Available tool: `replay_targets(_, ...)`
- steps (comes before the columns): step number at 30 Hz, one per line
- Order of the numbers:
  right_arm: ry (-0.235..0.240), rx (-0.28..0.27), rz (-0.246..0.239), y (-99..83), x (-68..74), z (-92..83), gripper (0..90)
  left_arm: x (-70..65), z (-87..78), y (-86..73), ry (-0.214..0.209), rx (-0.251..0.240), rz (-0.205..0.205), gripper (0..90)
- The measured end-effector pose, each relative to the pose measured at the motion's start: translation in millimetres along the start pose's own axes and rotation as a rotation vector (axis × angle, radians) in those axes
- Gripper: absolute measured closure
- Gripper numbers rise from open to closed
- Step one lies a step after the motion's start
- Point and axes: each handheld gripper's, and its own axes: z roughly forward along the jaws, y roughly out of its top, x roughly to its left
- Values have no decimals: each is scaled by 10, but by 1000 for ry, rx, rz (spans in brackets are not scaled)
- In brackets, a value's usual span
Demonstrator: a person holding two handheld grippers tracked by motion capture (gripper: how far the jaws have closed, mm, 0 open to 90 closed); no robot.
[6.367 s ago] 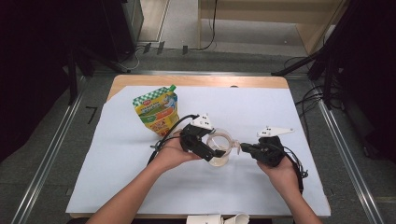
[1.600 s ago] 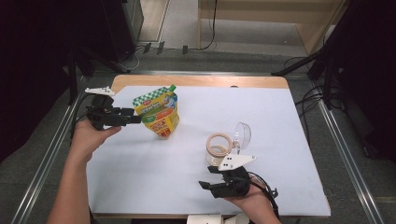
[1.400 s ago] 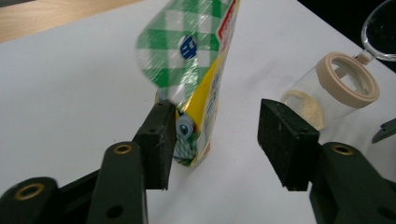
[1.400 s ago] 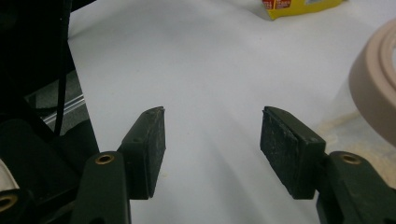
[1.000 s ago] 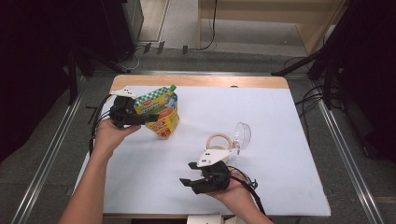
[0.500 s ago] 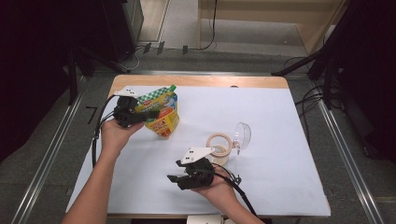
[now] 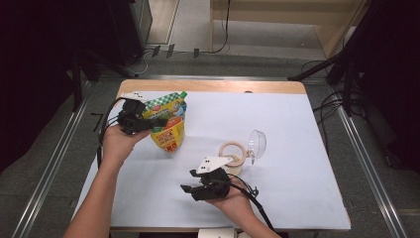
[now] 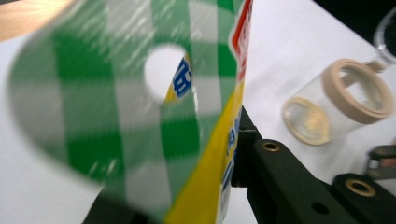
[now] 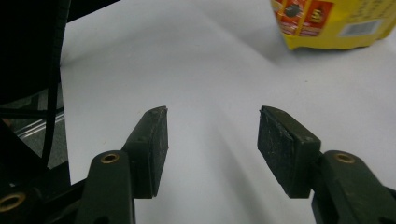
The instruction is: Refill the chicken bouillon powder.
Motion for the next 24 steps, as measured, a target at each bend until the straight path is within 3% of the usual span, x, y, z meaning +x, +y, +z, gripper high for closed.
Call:
replay_targets(9,-23,-13,-5,-13,-9,-29,444,-238,-216,114,-75,-2,33,888)
replay_targets(16,-36,-19,-3,-17,-12,-27,456,-385,-308,173,-124,22,35,889)
replay_targets(24,-59,-20,47,-50,-37,1,478,-613,-491,206,-160,27,59,888)
